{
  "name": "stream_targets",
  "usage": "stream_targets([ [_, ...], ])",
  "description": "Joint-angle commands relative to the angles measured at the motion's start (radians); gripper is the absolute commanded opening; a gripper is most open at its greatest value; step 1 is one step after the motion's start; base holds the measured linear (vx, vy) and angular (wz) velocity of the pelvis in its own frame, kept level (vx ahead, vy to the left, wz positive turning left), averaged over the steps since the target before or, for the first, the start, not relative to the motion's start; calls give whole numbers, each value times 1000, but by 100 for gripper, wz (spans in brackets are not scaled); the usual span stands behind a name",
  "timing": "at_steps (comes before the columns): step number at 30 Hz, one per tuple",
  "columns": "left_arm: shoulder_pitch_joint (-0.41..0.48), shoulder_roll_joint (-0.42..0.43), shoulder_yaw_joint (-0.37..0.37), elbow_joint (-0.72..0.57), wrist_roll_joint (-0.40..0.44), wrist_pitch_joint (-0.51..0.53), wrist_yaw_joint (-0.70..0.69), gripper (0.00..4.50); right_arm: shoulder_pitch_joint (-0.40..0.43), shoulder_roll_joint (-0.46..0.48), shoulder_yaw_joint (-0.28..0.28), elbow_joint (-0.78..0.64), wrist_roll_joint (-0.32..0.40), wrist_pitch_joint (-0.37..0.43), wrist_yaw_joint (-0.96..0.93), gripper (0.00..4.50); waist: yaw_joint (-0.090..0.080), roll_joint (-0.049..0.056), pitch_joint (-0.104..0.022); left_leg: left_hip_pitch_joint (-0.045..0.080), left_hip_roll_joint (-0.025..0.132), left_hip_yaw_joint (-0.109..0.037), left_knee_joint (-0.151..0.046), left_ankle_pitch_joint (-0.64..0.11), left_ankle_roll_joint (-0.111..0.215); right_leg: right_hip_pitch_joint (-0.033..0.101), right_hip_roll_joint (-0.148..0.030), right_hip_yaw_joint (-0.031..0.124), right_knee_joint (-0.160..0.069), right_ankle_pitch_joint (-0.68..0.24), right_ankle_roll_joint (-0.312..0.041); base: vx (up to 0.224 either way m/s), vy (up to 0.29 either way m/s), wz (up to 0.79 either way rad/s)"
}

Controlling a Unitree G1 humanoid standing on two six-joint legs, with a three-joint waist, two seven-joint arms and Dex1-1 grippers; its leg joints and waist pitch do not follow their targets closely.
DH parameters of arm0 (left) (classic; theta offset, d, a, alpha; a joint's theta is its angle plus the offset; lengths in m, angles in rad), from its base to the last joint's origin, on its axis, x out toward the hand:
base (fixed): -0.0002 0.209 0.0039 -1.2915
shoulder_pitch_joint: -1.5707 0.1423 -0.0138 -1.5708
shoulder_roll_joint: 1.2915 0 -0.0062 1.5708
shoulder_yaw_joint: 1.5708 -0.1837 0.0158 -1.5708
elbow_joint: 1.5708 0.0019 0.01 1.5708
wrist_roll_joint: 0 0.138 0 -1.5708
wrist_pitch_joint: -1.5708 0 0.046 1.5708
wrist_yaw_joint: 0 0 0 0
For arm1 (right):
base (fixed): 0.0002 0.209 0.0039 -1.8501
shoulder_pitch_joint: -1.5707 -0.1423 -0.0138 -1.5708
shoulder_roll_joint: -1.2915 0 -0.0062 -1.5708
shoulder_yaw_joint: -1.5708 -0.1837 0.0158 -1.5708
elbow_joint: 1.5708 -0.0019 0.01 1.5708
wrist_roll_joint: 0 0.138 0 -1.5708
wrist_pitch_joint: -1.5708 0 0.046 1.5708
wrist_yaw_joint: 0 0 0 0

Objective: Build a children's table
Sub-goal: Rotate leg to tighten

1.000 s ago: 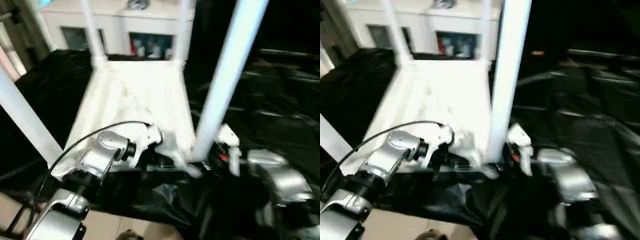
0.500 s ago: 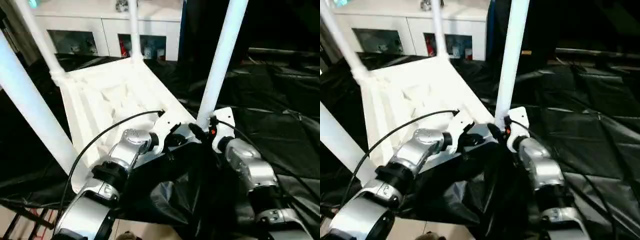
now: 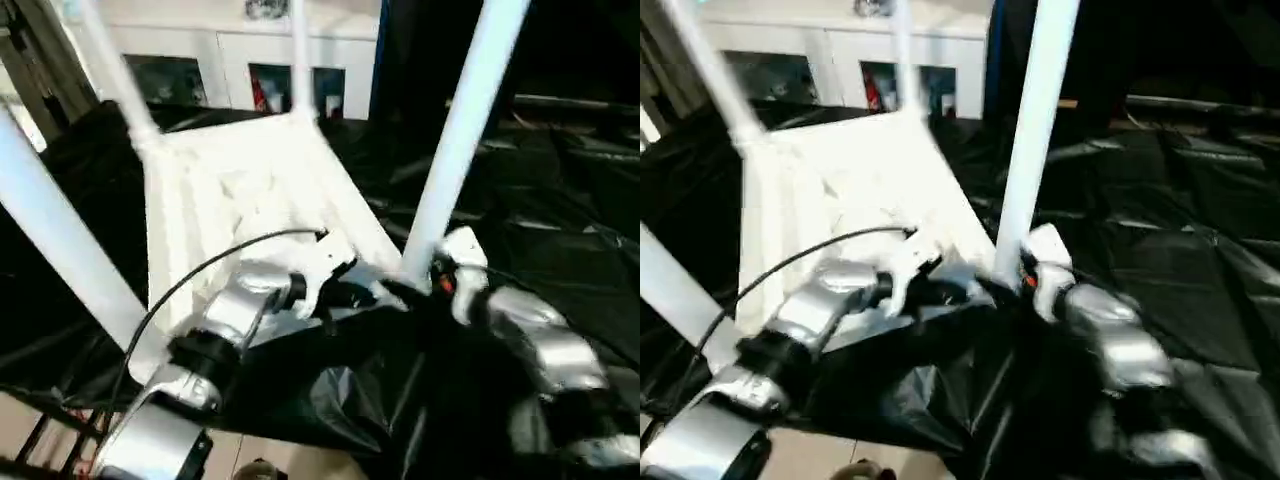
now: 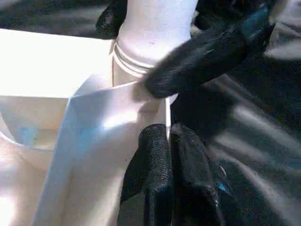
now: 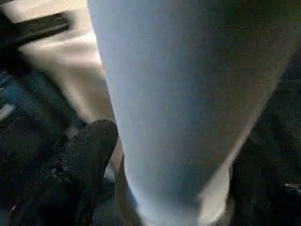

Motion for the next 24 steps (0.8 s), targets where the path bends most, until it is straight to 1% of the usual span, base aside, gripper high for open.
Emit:
stream_targets([
  [1, -8, -8, -20, -68, -45, -32, -82, 0, 15, -16, 66, -67, 36, 28, 127, 366, 3, -14, -58, 19, 61, -17, -72, -217, 82, 49, -67, 41, -72, -158, -231, 0, 0, 0],
  [3, -4, 4, -23, -75, -46, -29, -99, 0, 20, -32, 68, -80, 44, 37, 152, 366, 4, -13, -58, 20, 62, -17, -73, -227, 74, 46, -68, 42, -72, -178, -229, 0, 0, 0],
  [4, 1, 22, -32, -83, -42, -32, -122, 0, 25, -47, 71, -91, 51, 47, 179, 366, 3, -17, -58, 20, 62, -16, -72, -230, 72, 45, -68, 42, -73, -182, -230, 0, 0, 0],
  [5, 9, 40, -38, -95, -41, -32, -144, 0, 30, -62, 76, -102, 59, 60, 208, 366, 5, -16, -57, 19, 62, -18, -74, -230, 66, 46, -69, 43, -72, -190, -229, 0, 0, 0],
  [7, 18, 55, -43, -112, -45, -26, -169, 0, 36, -74, 85, -113, 60, 67, 230, 366, 6, -16, -57, 19, 63, -19, -74, -234, 63, 45, -69, 43, -72, -197, -227, 0, 0, 0],
  [8, 30, 74, -53, -137, -54, -16, -204, 0, 42, -87, 97, -127, 61, 76, 251, 366, 7, -16, -57, 19, 63, -19, -75, -235, 60, 44, -69, 42, -71, -195, -229, 0, 0, 0],
  [12, 48, 99, -66, -171, -61, -6, -248, 0, 51, -93, 107, -147, 68, 91, 272, 366, 8, -14, -57, 20, 64, -19, -76, -233, 57, 42, -69, 43, -70, -191, -229, 0, 0, 0],
  [14, 55, 107, -67, -184, -64, -2, -262, 0, 54, -91, 108, -155, 69, 94, 277, 366, 12, -15, -59, 21, 65, -18, -75, -228, 55, 41, -70, 44, -69, -185, -232, 0, 0, 0],
  [15, 58, 111, -67, -187, -64, -2, -268, 0, 54, -91, 109, -157, 69, 92, 277, 341, 15, -15, -58, 20, 64, -17, -74, -226, 56, 41, -69, 44, -69, -183, -231, 0, 0, 0],
  [17, 68, 125, -69, -204, -68, 3, -280, 0, 52, -88, 109, -158, 70, 93, 274, 333, 19, -18, -57, 21, 63, -18, -75, -233, 50, 40, -70, 44, -71, -208, -224, 0, 0, 0],
  [19, 70, 127, -71, -208, -70, 5, -282, 0, 53, -89, 110, -159, 70, 95, 276, 314, 20, -16, -58, 22, 64, -18, -75, -234, 46, 40, -70, 45, -70, -212, -223, 0, 0, 0],
  [20, 72, 128, -72, -212, -72, 7, -282, 0, 54, -90, 114, -159, 70, 97, 280, 299, 20, -19, -59, 22, 64, -18, -75, -229, 45, 40, -69, 45, -69, -199, -224, 0, 0, 0],
  [24, 78, 131, -73, -223, -72, 11, -280, 0, 58, -92, 119, -164, 69, 104, 289, 273, 21, -19, -60, 20, 61, -17, -72, -207, 51, 41, -68, 44, -65, -173, -225, 0, 0, 0],
])
